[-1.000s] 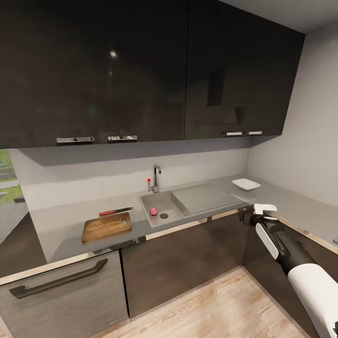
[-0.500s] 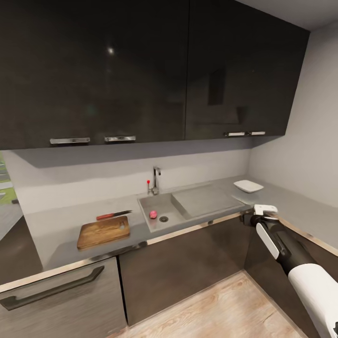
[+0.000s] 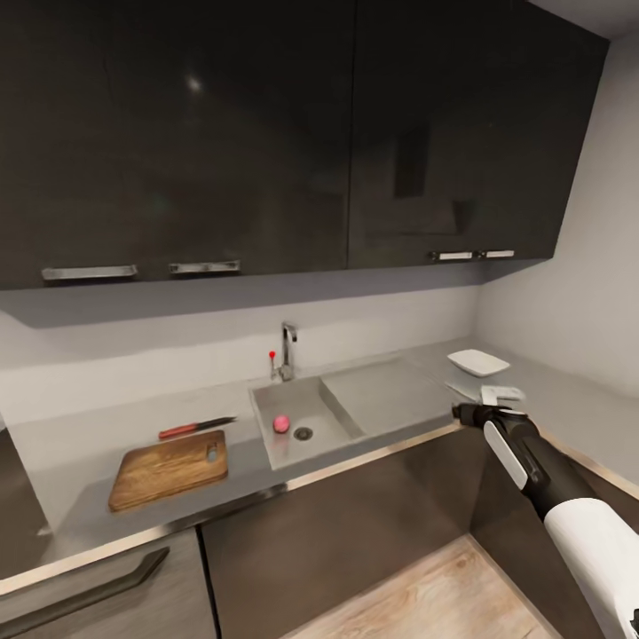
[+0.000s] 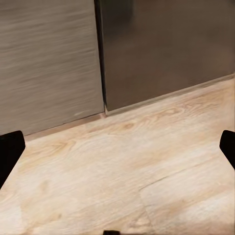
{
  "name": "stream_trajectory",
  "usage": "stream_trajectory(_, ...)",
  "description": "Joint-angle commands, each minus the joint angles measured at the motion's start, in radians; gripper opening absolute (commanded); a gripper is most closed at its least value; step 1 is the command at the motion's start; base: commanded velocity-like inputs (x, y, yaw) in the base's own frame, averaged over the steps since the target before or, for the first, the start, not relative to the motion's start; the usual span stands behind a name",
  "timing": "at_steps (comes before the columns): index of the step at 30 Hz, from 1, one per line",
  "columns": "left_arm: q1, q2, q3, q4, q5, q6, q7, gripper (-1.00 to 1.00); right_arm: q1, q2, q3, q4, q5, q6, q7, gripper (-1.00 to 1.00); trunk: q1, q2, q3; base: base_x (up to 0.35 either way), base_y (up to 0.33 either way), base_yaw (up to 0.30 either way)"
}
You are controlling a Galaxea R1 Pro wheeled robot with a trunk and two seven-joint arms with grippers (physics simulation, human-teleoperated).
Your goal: In the kitchen, take the Vidalia onion out of the sink, dice it on the chopping board with the paring knife, put the diced onion into the bowl on the countertop, then place both the paring knife and the chopping board into the sink.
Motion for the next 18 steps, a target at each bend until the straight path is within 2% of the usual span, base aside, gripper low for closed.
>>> stream_trajectory(1,0.001,0.0,-0.001,0.001,0.006,-0.001,0.0,1.0,0.0,-0.001,0.005,-0.001,-0.01,0.002,-0.01,1.0,0.001,0.0,0.0,0.345,-0.107,0.0)
stream_trajectory(18,0.001,-0.001,0.0,0.006,0.007,0.0,0.0,1.0,0.0,0.0,0.01,0.0,-0.01,0.001,-0.01,1.0,0.001,0.0,0.0,0.345,-0.11,0.0)
